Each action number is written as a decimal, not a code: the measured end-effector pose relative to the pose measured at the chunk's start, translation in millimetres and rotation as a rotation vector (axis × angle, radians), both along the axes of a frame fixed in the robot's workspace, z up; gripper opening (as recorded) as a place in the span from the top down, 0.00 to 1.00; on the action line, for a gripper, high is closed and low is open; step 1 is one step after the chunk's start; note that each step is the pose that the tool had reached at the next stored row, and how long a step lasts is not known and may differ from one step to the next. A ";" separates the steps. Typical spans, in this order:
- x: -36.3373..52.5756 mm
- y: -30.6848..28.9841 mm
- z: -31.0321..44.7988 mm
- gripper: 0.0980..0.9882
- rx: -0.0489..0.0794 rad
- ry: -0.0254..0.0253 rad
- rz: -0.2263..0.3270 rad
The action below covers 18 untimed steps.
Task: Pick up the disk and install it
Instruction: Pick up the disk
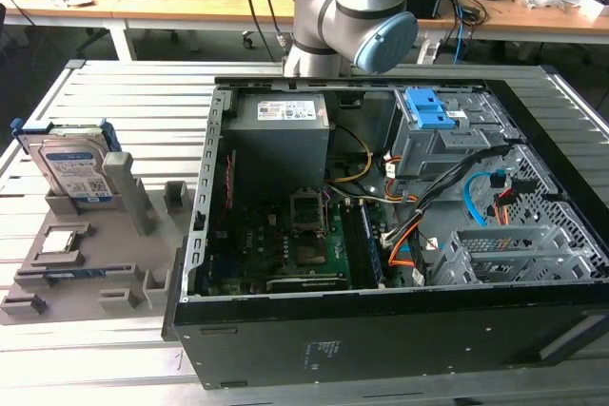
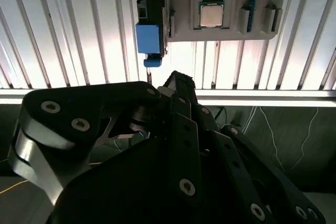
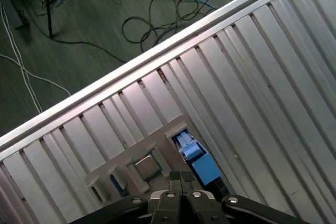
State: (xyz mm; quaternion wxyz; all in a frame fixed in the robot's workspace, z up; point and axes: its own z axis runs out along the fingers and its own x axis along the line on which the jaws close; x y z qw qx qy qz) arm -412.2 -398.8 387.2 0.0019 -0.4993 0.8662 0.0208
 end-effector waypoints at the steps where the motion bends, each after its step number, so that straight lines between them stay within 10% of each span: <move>1: 0.0 0.0 0.0 0.99 0.000 0.0000 0.028; 18: 0.0 0.0 0.0 0.99 0.000 0.0000 0.256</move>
